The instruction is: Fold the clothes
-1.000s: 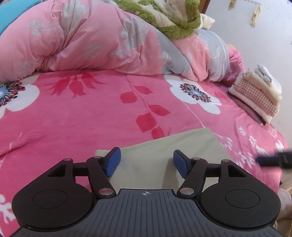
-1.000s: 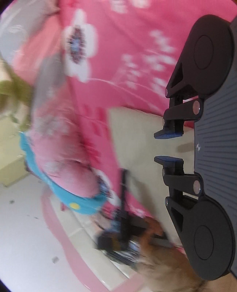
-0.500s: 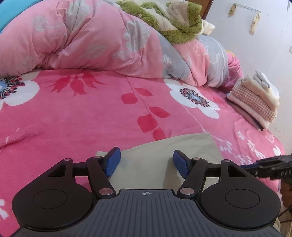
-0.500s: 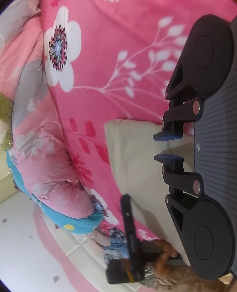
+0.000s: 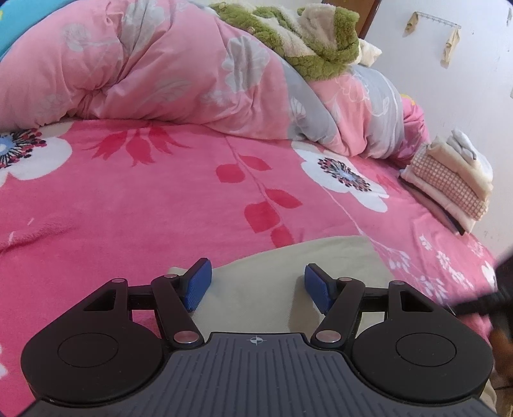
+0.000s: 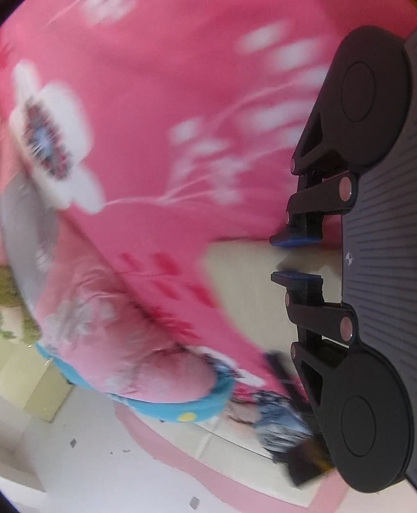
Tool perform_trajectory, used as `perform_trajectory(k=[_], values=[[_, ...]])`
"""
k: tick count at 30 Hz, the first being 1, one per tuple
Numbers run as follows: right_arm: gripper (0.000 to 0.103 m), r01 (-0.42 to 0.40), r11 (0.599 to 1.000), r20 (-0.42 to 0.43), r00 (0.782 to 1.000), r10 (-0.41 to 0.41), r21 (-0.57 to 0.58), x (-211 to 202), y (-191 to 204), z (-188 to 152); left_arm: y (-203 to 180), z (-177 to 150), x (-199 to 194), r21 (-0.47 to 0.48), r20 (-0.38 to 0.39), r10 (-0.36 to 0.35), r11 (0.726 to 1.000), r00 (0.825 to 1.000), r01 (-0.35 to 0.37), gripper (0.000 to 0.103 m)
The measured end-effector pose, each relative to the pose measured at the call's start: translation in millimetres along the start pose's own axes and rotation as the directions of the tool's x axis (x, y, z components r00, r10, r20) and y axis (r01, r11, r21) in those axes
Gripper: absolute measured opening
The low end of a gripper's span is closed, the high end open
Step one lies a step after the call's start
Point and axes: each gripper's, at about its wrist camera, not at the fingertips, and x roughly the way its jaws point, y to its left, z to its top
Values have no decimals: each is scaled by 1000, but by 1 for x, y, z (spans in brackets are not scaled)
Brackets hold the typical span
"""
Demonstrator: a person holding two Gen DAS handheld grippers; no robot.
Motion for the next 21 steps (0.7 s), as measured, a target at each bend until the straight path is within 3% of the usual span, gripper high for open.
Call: perform_trajectory(k=[4,7,9,12,14,16,18,21], values=[[20,-51,998,-40,998,53,43,-36,-5,-44,-2,3,-3,13,-4,6,1000,1000,-6,66],[20,68,989,8,998,-67,-129,-55,29,-42,-7,7,-24,-12,24,28,1000,999,-28,73],[20,99,965,85,993,-81,-241,-63,59,-37,-11,4,-48,-34,71,23,999,997,-20,79],[20,16,945,123,992,26,-327,-59,91,-36,-18,-9,-80,-39,94,21,999,995,-17,81],[20,0,939,83,996,30,-344,-43,99,-47,-23,-25,-98,-49,82,24,999,996,-20,81],[20,21,944,15,1000,-17,-329,-31,94,-69,-27,-41,-113,-62,68,35,998,997,-31,81],[20,52,957,3,999,-53,-286,-35,88,-100,-28,-59,-130,-90,74,57,995,996,-50,81],[20,35,951,19,999,-31,-306,-65,91,-124,-22,-77,-154,-173,114,67,984,991,-47,82]])
